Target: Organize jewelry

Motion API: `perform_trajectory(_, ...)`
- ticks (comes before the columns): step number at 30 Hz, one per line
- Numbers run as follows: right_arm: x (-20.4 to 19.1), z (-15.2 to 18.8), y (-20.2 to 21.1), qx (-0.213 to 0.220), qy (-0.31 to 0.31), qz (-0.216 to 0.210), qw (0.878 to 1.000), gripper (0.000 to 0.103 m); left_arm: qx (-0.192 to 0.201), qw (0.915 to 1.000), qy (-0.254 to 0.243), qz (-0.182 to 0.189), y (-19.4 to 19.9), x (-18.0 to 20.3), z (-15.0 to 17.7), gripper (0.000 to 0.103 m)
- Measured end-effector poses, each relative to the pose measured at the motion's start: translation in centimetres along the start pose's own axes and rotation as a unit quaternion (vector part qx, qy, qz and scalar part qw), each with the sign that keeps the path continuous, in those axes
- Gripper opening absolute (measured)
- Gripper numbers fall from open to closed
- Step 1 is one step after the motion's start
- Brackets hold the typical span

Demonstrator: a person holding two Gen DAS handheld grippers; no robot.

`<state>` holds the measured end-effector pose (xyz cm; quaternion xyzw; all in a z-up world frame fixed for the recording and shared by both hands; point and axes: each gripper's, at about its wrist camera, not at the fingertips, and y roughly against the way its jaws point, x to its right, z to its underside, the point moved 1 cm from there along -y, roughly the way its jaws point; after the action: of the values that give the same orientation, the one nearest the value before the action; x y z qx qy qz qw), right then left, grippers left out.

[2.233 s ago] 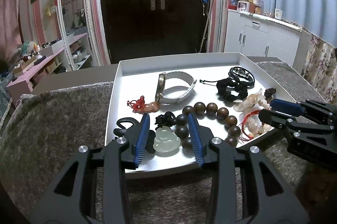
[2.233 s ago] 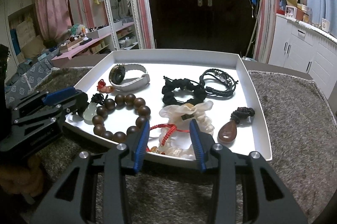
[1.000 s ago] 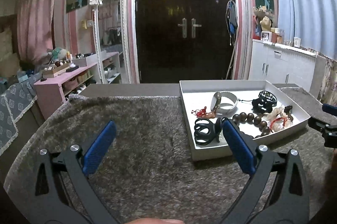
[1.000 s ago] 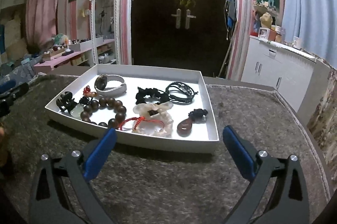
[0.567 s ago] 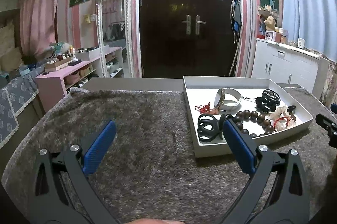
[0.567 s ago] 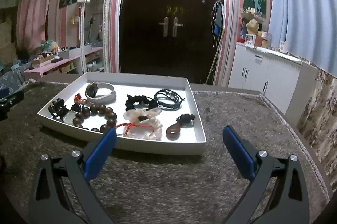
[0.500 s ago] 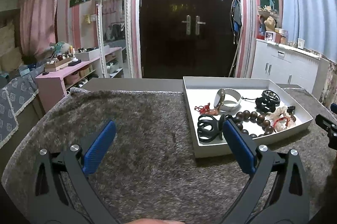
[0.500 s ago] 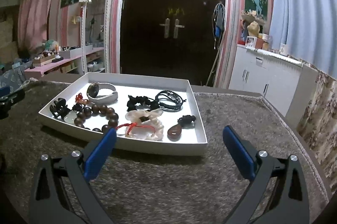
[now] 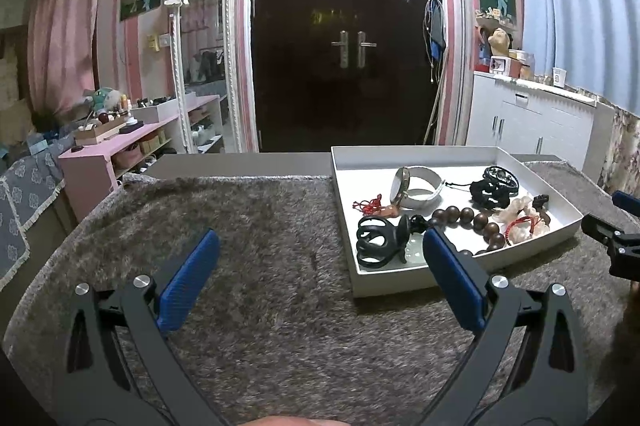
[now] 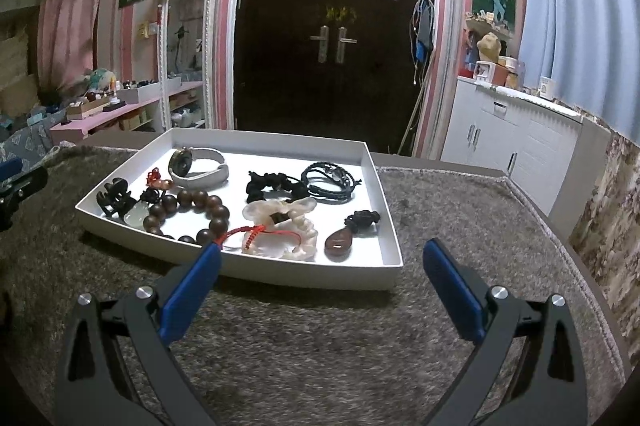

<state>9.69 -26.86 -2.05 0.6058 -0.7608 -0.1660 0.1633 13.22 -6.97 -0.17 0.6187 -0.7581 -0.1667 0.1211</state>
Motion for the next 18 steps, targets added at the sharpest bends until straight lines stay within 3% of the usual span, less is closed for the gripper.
perform_trajectory(11,-0.2,-0.1,0.2,0.001,0.001,0.005,1.0,0.101,-0.004,1.0,-0.004,0.002,-0.3,0.2,0.0,0.1)
perform_trajectory(18,-0.2,-2.1,2.3,-0.005,-0.013,-0.002,1.0,0.101,-0.014,0.9996,-0.004,-0.023,0.4,0.6,-1.3,0.1)
